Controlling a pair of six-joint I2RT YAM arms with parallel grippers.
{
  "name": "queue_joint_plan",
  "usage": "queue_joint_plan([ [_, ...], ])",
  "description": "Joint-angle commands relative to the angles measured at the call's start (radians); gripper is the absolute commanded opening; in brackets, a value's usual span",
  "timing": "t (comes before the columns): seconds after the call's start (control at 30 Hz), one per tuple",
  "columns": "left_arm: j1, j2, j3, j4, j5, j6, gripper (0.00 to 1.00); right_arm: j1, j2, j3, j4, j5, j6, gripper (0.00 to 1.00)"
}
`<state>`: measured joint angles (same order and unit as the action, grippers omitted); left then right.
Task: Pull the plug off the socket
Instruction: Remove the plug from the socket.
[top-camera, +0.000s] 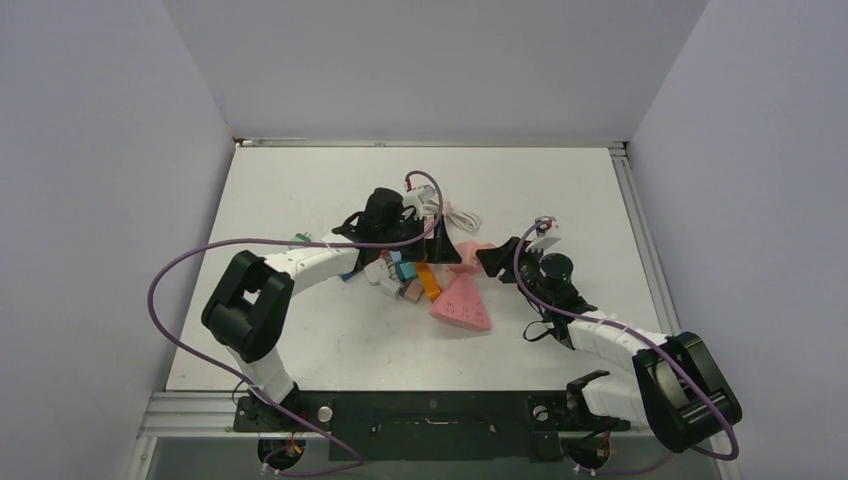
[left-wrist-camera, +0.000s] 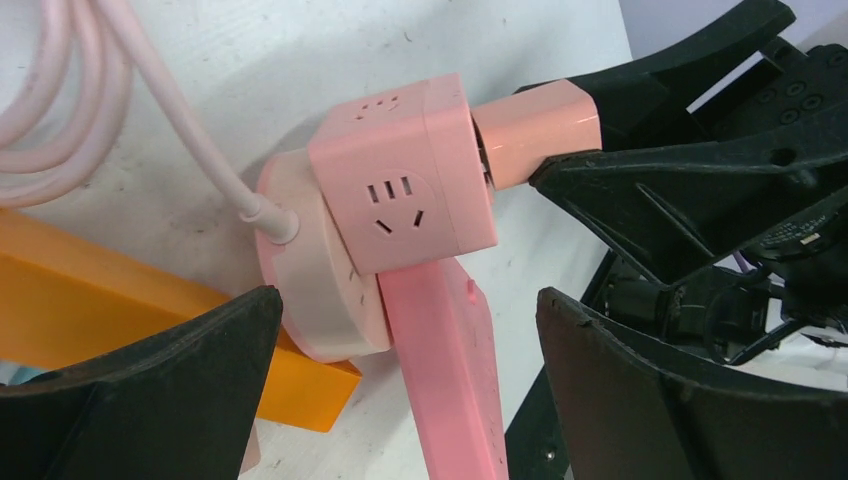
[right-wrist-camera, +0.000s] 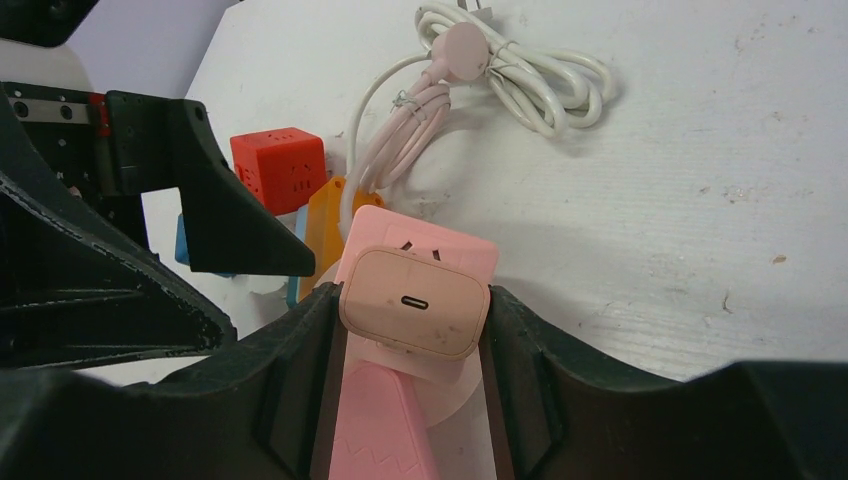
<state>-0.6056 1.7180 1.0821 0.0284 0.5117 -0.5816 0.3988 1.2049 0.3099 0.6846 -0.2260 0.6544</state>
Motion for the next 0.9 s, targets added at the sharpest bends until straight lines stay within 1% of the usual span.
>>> queue_joint_plan([
  [0.0,0.006,0.025,0.000,0.123,0.135,-0.017,0.96,0.023,0.008,0.018,0.132,0.007,-0.022,0.05],
  [0.1,0.006,0.043,-0.001,0.130,0.144,-0.031,0.96,0.032,0.028,0.020,0.136,0.005,-0.023,0.05],
  [0.2,0.008,0.061,-0.002,0.113,0.119,-0.051,0.96,0.042,0.031,0.020,0.140,0.005,-0.025,0.05],
  [0.43,0.011,0.040,0.002,0.016,-0.028,-0.020,0.96,0.050,0.016,0.014,0.136,0.019,-0.039,0.05],
  [0.77,0.010,0.073,0.001,0.020,-0.028,-0.051,0.96,0.055,0.005,0.006,0.142,0.029,-0.040,0.05],
  [0.83,0.012,0.076,0.001,0.019,-0.028,-0.052,0.99,0.056,0.001,0.005,0.141,0.034,-0.039,0.05],
  [0.87,0.012,0.080,0.002,0.018,-0.026,-0.053,0.99,0.055,0.001,0.005,0.140,0.035,-0.038,0.05],
])
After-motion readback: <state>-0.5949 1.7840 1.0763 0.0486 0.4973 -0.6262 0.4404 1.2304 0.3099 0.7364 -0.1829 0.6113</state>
